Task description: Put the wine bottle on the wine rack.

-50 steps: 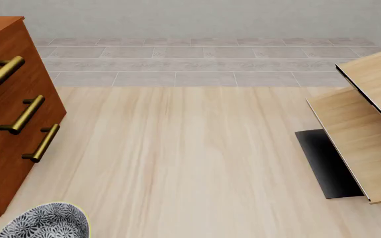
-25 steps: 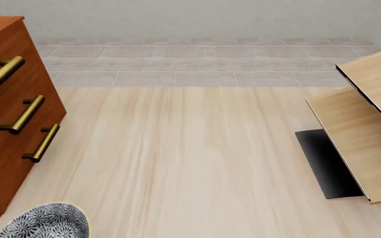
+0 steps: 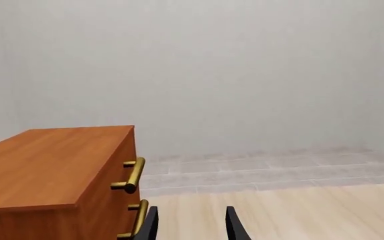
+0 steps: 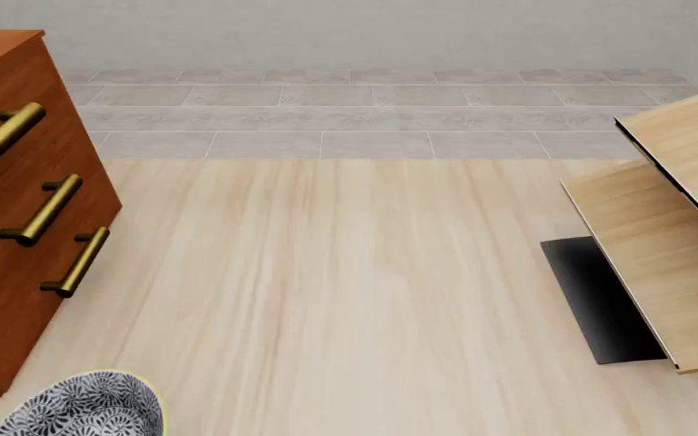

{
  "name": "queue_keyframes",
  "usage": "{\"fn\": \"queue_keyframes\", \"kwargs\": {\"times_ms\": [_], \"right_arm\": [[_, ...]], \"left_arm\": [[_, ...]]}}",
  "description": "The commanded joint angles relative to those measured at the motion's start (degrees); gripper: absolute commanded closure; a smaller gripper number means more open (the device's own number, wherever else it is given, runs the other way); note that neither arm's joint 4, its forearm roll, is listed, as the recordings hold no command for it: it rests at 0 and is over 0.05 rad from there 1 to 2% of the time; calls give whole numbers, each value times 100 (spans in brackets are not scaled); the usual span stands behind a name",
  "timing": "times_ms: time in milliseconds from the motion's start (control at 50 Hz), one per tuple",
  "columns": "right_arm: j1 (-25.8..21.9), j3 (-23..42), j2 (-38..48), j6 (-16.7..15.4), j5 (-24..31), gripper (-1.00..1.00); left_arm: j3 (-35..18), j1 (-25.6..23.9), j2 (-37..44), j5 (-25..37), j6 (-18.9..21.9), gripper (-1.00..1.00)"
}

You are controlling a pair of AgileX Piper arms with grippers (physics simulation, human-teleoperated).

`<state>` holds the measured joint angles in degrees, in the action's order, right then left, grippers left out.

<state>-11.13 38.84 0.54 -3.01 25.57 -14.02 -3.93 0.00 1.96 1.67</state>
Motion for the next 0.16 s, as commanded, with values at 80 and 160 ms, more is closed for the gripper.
{"fn": "queue_keyframes", "kwargs": {"times_ms": [80, 160], "right_arm": [[-262, 381, -54, -78, 355, -100], [-264, 463, -54, -40, 399, -100]], "left_arm": [[-162, -14, 0, 78, -3, -100], [-270, -6, 0, 159, -23, -100]]}}
